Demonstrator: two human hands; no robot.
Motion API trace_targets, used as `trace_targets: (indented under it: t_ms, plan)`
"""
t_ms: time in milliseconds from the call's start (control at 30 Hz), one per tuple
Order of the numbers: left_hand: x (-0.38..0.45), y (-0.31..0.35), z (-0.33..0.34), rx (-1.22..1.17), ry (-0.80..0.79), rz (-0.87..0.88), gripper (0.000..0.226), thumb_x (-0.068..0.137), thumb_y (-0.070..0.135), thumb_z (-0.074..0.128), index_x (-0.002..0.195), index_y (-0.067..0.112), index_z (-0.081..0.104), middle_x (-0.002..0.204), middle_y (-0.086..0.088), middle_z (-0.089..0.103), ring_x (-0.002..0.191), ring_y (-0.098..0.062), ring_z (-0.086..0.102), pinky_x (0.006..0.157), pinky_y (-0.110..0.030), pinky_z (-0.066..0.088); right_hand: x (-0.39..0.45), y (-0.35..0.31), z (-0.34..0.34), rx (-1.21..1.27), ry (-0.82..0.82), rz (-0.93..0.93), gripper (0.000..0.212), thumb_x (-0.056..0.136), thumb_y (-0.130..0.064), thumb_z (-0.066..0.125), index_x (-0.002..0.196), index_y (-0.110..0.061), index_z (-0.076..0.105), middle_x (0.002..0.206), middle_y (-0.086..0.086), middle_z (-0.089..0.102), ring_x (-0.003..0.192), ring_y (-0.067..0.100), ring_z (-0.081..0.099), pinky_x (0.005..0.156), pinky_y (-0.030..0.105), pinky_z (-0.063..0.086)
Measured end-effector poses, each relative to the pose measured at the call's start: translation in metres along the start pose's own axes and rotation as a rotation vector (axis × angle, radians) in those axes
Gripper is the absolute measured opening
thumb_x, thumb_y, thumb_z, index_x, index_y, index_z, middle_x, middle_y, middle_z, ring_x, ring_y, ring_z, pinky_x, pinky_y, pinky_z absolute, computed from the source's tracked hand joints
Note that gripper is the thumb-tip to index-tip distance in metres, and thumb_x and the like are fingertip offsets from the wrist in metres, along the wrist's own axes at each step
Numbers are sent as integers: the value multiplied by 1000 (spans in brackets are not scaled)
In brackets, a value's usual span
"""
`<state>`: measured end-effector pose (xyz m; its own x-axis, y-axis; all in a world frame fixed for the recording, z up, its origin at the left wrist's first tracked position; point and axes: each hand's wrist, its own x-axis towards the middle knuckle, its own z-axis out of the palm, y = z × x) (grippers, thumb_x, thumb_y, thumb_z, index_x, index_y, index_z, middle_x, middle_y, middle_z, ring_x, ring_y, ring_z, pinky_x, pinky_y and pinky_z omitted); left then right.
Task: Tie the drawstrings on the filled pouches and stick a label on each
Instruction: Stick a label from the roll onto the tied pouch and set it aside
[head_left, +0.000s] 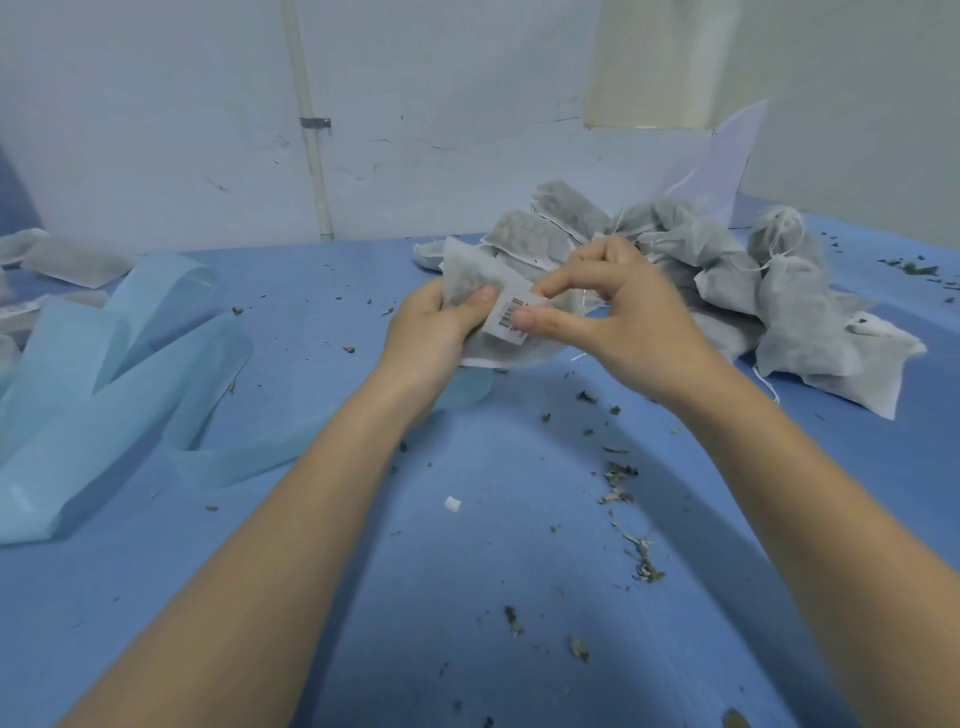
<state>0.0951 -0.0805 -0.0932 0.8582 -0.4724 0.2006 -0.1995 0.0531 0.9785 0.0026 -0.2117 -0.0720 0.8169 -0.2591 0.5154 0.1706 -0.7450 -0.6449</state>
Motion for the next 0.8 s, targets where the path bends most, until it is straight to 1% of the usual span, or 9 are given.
trace_targets:
  t_ms: [133, 200, 300, 400, 500, 567, 633, 700, 800]
  plan:
    - [-3, -1, 5, 39, -84, 15, 11, 90, 22, 61, 96, 16, 68, 92, -1, 70, 90, -19, 65, 85, -37, 49, 1, 2, -2, -88, 12, -16, 16, 73, -33, 80, 76, -39, 65, 92, -11, 42, 96, 5, 42, 80, 5, 29]
    - [-4, -2, 7, 28, -98, 19, 5, 88, 21, 63, 87, 19, 67, 83, 2, 68, 82, -16, 63, 79, -33, 47, 1, 3, -2, -132, 30, -33, 15, 73, -33, 79, 79, -35, 66, 91, -14, 41, 98, 8, 42, 90, 16, 32]
    - [-6, -2, 8, -8, -118, 25, 6, 86, 20, 64, 86, 17, 69, 82, 1, 69, 80, -15, 63, 79, -32, 46, -1, 4, -1, -159, 61, -49, 15, 74, -34, 79, 81, -32, 66, 89, -18, 41, 99, 8, 43, 100, 36, 34]
    - [-7, -1, 8, -49, -148, 36, 11, 88, 19, 61, 91, 16, 72, 83, 2, 70, 80, -12, 65, 75, -27, 46, -2, 7, 2, -150, 110, -72, 17, 76, -34, 78, 85, -34, 64, 89, -20, 44, 94, 4, 42, 94, 30, 36]
    - [-7, 0, 7, -113, -145, 21, 15, 91, 16, 55, 86, 15, 69, 78, 2, 69, 75, -11, 64, 69, -24, 47, -2, 8, 2, -121, 127, -84, 40, 74, -34, 79, 107, -40, 58, 92, -24, 47, 86, -13, 43, 85, 8, 33]
    - [-7, 1, 6, -151, -171, 16, 16, 91, 17, 55, 84, 14, 68, 78, 2, 69, 74, -11, 65, 69, -25, 49, -2, 10, 1, -101, 119, -78, 47, 75, -34, 78, 115, -42, 54, 96, -24, 49, 85, -21, 42, 79, 1, 30]
    - [-9, 1, 6, -118, -227, 41, 13, 88, 16, 61, 96, 10, 69, 90, -2, 71, 84, -15, 68, 76, -27, 54, -2, 12, 1, -66, 103, -33, 40, 79, -32, 75, 114, -41, 56, 105, -19, 55, 92, -15, 46, 83, 3, 33]
    - [-9, 0, 8, -45, -212, 68, 26, 82, 7, 68, 107, 6, 65, 102, -8, 71, 95, -20, 68, 87, -32, 54, -1, 15, 1, 49, 68, 43, 32, 82, -31, 73, 113, -35, 62, 113, -14, 62, 104, 0, 55, 93, 16, 41]
    - [-9, -3, 10, 10, -173, 86, 24, 79, -1, 69, 100, 10, 65, 96, -6, 71, 91, -20, 68, 88, -34, 52, -2, 14, 5, 267, 47, 104, 11, 87, -29, 68, 98, -27, 71, 101, -9, 72, 100, 10, 64, 94, 30, 49]
